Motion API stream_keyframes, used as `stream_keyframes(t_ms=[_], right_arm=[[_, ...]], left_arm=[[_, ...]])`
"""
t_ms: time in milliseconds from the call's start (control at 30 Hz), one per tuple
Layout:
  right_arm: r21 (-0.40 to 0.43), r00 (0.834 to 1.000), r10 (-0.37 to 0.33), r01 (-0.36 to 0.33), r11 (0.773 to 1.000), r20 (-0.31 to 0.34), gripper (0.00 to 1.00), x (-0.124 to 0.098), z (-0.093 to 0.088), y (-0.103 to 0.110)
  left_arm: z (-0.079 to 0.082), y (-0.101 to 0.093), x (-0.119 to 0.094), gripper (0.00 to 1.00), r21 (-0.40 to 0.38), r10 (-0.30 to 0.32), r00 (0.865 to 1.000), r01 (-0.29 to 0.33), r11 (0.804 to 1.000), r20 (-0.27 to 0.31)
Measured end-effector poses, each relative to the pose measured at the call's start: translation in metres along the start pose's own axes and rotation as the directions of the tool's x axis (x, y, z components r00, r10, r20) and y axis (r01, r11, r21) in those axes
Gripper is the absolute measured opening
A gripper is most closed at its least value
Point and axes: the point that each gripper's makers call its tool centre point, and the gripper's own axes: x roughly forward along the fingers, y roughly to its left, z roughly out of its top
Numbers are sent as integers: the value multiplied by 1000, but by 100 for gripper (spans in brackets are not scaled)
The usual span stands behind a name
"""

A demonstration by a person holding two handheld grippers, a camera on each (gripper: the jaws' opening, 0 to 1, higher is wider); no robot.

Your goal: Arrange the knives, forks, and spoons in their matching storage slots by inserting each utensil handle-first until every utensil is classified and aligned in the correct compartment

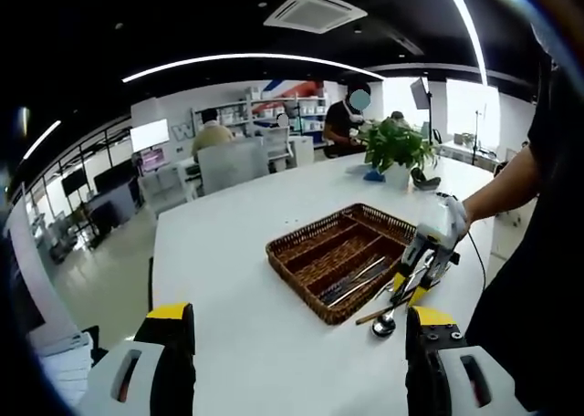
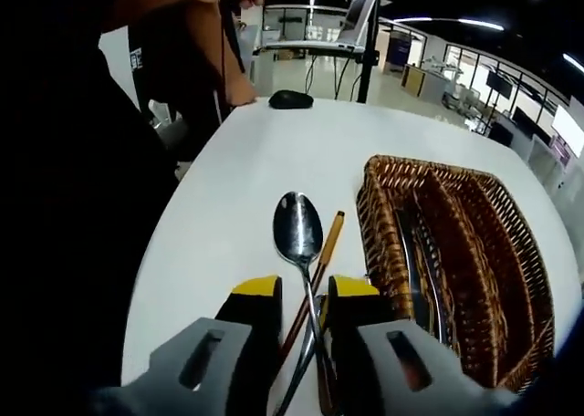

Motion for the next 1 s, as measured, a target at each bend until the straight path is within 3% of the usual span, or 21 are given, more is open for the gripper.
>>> stream_keyframes(t_ms=[667, 933, 1000], right_arm=[[-66, 998, 19, -22, 998, -54, 5, 14, -5, 1], [-189, 992, 48, -71, 979, -120, 3, 21, -8, 9], [-180, 992, 52, -72, 981, -113, 3, 21, -3, 9]], left_arm=[[-2, 2, 1, 100, 19, -4, 1000, 4, 1000, -27], [-1, 2, 2, 100, 17, -4, 1000, 5, 1000, -22], [0, 2, 2, 100, 18, -4, 1000, 4, 1000, -20]])
